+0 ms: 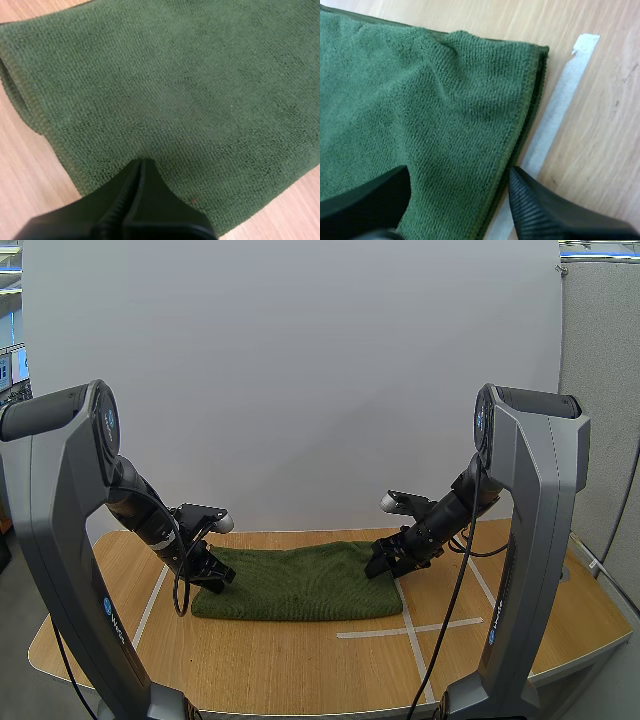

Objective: Fold the towel

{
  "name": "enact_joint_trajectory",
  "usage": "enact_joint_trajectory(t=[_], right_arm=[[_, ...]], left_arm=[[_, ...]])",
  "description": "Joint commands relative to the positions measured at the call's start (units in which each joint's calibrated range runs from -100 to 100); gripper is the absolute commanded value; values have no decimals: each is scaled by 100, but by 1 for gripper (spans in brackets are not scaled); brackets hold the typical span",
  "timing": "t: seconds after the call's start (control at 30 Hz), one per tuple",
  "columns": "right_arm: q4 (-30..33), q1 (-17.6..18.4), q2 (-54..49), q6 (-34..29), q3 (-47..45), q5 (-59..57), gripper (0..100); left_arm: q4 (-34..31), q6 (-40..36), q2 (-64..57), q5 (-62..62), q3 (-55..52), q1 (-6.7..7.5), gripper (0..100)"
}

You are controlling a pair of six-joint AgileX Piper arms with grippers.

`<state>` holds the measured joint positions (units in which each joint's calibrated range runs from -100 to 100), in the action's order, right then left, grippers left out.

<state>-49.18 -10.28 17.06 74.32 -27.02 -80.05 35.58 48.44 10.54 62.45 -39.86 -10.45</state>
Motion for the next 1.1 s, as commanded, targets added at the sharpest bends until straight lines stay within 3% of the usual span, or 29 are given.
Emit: enact_joint_trajectory(t=[0.0,0.63,1.07], right_arm=[[-155,-14,30,110,-24,-173,92],[-177,412,58,110,-24,-316,91],[-235,411,58,110,-24,-316,87]], left_arm=[[105,11,10,-8,-6,12,0],[105,11,10,26,-6,12,0],[95,11,234,-12,-6,12,0]])
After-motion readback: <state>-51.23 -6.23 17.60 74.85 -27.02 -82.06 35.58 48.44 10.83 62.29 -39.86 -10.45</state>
